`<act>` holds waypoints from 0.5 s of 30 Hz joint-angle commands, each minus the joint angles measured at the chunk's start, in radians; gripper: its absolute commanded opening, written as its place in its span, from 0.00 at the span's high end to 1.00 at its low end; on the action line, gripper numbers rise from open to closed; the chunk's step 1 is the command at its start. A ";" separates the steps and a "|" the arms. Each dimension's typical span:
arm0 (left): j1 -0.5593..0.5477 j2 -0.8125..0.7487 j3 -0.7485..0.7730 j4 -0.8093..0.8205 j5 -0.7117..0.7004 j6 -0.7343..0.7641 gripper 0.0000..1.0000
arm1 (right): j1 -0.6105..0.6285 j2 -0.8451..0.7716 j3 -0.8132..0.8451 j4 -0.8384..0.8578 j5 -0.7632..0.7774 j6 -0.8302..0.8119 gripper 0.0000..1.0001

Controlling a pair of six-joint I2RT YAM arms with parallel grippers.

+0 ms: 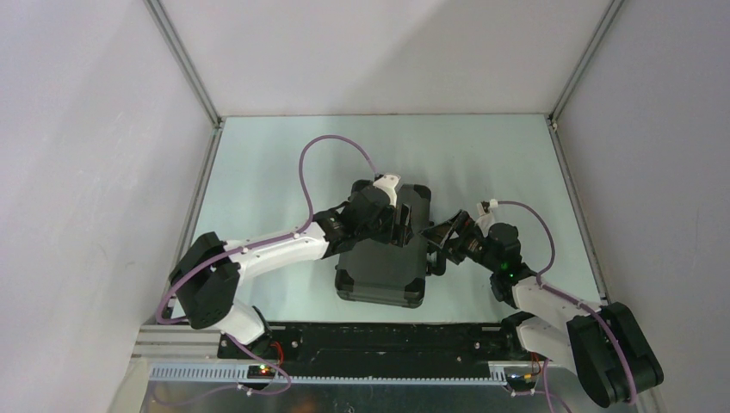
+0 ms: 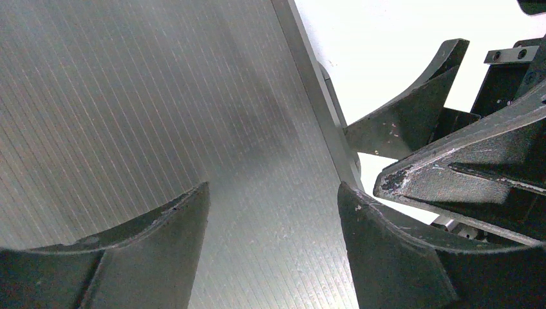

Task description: Pack up texas hold em set

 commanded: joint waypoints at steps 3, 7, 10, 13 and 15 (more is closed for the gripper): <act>-0.016 0.066 -0.054 -0.175 0.053 -0.030 0.22 | 0.036 -0.029 0.047 0.132 -0.105 0.052 0.01; -0.016 0.065 -0.056 -0.175 0.054 -0.031 0.22 | 0.039 -0.034 0.046 0.135 -0.107 0.053 0.01; -0.015 0.063 -0.057 -0.174 0.052 -0.031 0.22 | 0.041 -0.039 0.048 0.134 -0.112 0.052 0.00; -0.015 0.063 -0.058 -0.175 0.053 -0.032 0.22 | 0.045 -0.046 0.051 0.135 -0.119 0.052 0.01; -0.016 0.065 -0.056 -0.174 0.053 -0.031 0.22 | 0.048 -0.050 0.052 0.135 -0.123 0.054 0.01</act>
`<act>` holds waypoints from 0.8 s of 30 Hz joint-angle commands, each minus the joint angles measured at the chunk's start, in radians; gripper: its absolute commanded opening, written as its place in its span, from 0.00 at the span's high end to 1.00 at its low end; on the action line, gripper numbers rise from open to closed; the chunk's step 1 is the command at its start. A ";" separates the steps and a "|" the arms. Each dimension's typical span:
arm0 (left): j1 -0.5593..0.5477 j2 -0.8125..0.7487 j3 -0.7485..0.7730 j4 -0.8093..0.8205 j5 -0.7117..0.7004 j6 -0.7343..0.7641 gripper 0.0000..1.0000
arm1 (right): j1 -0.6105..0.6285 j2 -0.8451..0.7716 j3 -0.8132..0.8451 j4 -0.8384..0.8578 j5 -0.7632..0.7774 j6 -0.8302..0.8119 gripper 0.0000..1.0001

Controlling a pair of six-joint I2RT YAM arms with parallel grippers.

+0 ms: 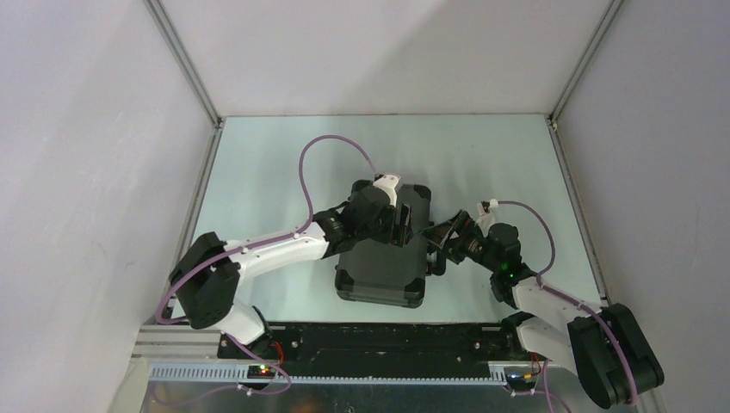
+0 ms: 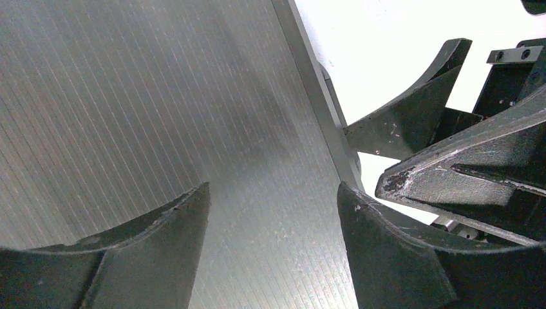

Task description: Pack up texas hold em set

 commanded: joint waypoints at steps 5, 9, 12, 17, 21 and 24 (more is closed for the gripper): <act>-0.015 0.065 -0.057 -0.175 0.052 -0.030 0.22 | 0.052 -0.071 0.052 0.106 -0.128 0.047 0.01; -0.015 0.068 -0.056 -0.174 0.053 -0.032 0.22 | 0.059 -0.079 0.053 0.088 -0.135 0.044 0.01; -0.015 0.067 -0.057 -0.175 0.052 -0.030 0.22 | 0.064 -0.073 0.052 0.077 -0.132 0.036 0.01; -0.015 0.061 -0.062 -0.174 0.049 -0.033 0.22 | 0.075 -0.047 0.051 0.104 -0.139 0.047 0.01; -0.016 0.062 -0.062 -0.174 0.048 -0.034 0.22 | 0.083 -0.045 0.051 0.111 -0.135 0.048 0.01; -0.016 0.062 -0.061 -0.174 0.050 -0.032 0.22 | 0.081 -0.068 0.052 0.087 -0.118 0.035 0.01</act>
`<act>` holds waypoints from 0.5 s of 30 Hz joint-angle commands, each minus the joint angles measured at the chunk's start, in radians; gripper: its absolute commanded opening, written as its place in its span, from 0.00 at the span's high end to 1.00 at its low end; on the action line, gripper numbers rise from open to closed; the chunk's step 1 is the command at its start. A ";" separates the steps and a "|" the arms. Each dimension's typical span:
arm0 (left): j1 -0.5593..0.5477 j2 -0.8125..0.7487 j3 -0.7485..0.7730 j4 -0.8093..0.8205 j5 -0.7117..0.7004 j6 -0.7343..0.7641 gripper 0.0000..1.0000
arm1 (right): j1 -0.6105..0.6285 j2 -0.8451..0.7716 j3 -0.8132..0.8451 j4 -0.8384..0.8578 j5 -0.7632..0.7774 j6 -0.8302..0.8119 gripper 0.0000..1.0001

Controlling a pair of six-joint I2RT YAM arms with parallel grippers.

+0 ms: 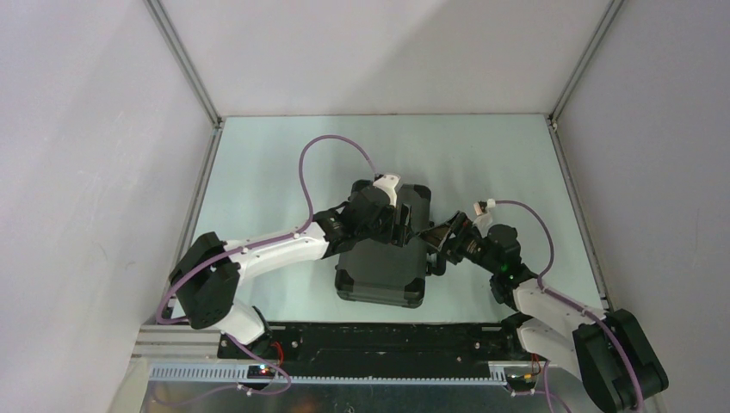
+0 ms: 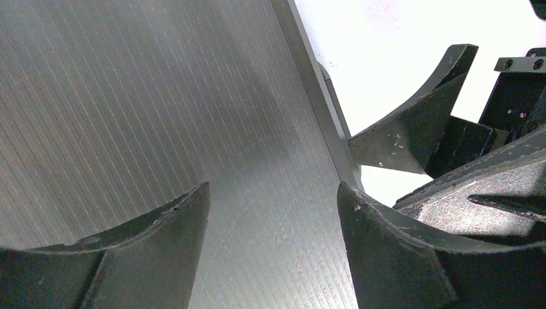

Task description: Pack up texas hold em set

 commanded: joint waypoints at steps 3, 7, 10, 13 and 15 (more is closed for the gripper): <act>-0.015 0.061 -0.062 -0.175 0.051 -0.032 0.22 | 0.025 -0.094 0.061 0.017 -0.084 0.007 0.01; -0.016 0.057 -0.065 -0.175 0.049 -0.031 0.22 | -0.012 -0.221 0.106 -0.174 -0.011 -0.078 0.01; -0.015 0.057 -0.065 -0.175 0.050 -0.032 0.22 | -0.045 -0.301 0.130 -0.304 0.035 -0.135 0.00; -0.015 0.059 -0.063 -0.175 0.049 -0.033 0.22 | -0.089 -0.352 0.133 -0.369 0.054 -0.146 0.00; -0.015 0.060 -0.060 -0.175 0.051 -0.033 0.22 | -0.105 -0.358 0.133 -0.433 0.088 -0.149 0.01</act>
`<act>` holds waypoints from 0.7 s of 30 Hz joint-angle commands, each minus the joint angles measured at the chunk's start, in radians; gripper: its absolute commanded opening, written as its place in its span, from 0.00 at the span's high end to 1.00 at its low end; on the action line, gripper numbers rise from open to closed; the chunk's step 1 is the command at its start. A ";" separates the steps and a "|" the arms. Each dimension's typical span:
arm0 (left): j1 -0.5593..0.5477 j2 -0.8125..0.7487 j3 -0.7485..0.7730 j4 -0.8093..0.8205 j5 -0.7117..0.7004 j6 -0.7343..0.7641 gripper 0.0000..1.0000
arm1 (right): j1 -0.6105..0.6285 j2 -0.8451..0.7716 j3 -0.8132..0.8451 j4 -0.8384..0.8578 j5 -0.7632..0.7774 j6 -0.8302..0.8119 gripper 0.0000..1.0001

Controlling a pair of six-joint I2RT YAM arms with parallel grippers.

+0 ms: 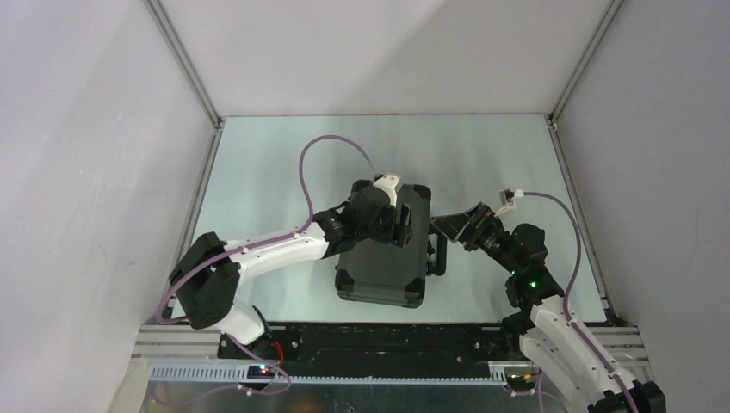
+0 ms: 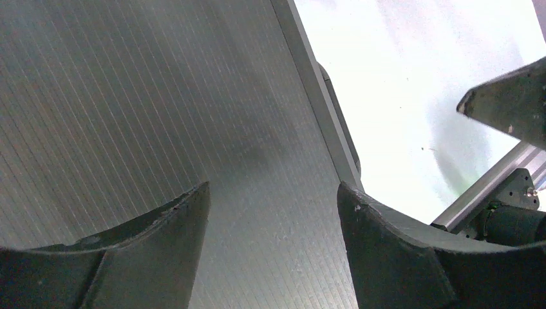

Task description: Pack up texas hold em set

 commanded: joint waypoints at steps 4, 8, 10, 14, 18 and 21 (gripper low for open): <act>-0.015 0.055 -0.059 -0.175 0.052 -0.029 0.22 | -0.052 -0.013 0.025 -0.303 0.166 -0.052 0.00; -0.015 0.041 -0.049 -0.176 0.053 -0.024 0.22 | -0.056 -0.018 0.027 -0.403 0.254 -0.084 0.00; -0.015 0.028 -0.038 -0.178 0.052 -0.018 0.22 | -0.062 -0.025 0.029 -0.433 0.285 -0.091 0.00; -0.016 0.006 -0.001 -0.196 0.043 -0.006 0.22 | -0.076 -0.019 0.074 -0.522 0.313 -0.152 0.01; -0.015 -0.023 0.043 -0.220 0.023 0.005 0.22 | -0.080 -0.009 0.121 -0.583 0.335 -0.279 0.01; -0.015 -0.037 0.072 -0.236 0.009 0.021 0.21 | -0.097 -0.034 0.122 -0.587 0.362 -0.287 0.01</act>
